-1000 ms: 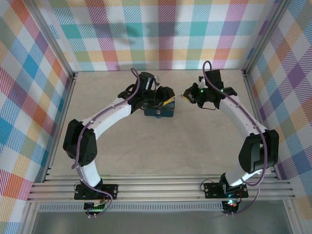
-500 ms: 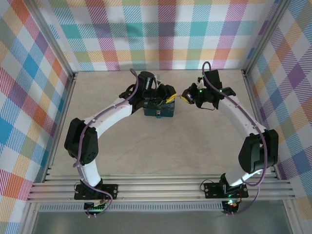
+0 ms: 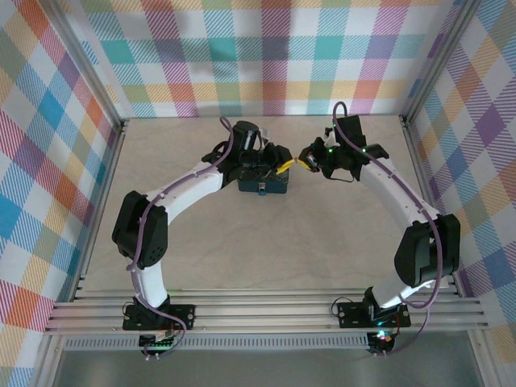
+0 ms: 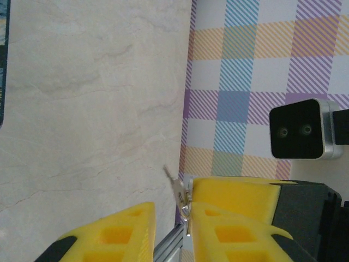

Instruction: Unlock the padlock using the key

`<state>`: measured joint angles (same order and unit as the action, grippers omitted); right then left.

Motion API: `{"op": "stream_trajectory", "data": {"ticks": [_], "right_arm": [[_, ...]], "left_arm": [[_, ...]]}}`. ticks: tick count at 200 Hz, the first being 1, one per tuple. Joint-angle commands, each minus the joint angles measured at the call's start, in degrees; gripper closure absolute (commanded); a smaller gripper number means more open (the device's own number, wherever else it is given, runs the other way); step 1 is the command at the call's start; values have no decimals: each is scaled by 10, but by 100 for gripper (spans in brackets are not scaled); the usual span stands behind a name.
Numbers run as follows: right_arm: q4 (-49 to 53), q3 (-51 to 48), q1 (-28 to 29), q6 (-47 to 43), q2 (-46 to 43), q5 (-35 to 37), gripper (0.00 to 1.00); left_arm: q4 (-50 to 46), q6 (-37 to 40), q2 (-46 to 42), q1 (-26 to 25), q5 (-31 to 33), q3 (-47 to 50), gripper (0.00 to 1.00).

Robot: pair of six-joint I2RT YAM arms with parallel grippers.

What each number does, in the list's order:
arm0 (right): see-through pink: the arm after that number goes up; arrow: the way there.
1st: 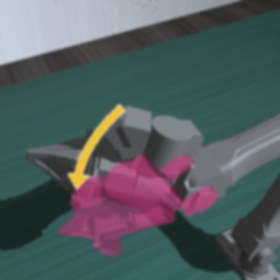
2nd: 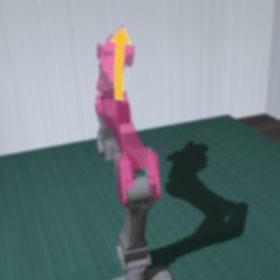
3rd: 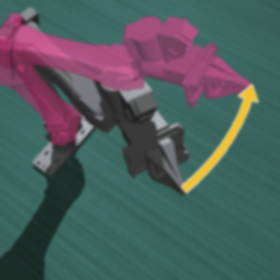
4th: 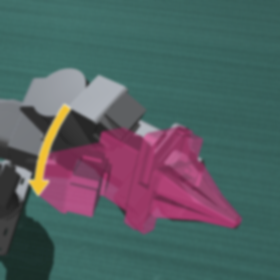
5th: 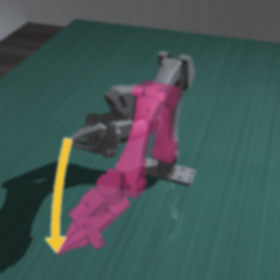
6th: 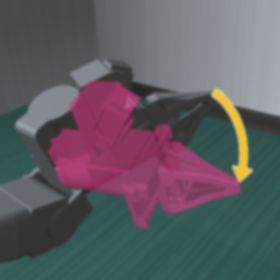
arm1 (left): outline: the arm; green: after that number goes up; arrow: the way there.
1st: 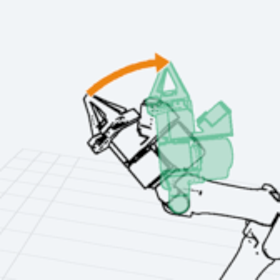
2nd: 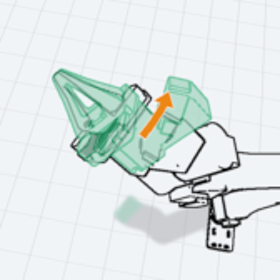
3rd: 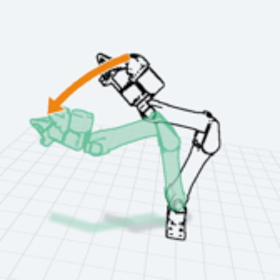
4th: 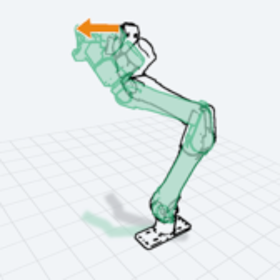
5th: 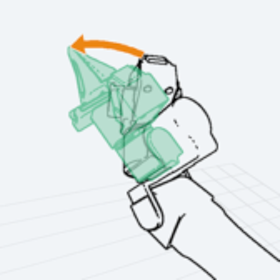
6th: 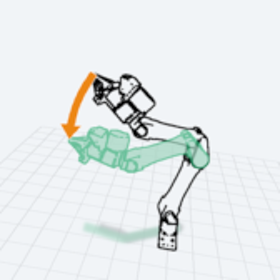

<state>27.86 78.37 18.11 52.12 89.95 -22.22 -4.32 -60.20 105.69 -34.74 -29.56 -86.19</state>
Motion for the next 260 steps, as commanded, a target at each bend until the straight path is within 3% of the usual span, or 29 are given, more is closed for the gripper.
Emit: {"op": "stream_trajectory", "data": {"ticks": [1,30,63,80,104,132,191,217,260], "right_arm": [[-11,23,7,10,-4,-12,100],[-11,21,9,8,-4,-9,100],[-12,19,12,7,-5,-9,100],[-16,16,12,-3,-8,-8,100],[9,21,10,-67,-34,31,72],[17,18,-7,-181,-86,48,61],[67,94,-36,-456,-70,-191,53],[91,117,-36,-499,-51,-254,54],[76,142,-30,-490,-15,-341,65]], "left_arm": [[2,19,7,-3,-15,-29,78],[5,29,12,-3,-15,-31,82],[6,48,18,-2,-19,-40,100],[-28,92,21,-2,-20,-60,100],[-147,211,18,3,2,-111,100],[-274,374,14,14,10,-174,100],[-415,585,12,78,-122,-243,100],[-433,672,-4,95,-183,-243,100],[-492,788,-15,101,-253,-265,100]]}}
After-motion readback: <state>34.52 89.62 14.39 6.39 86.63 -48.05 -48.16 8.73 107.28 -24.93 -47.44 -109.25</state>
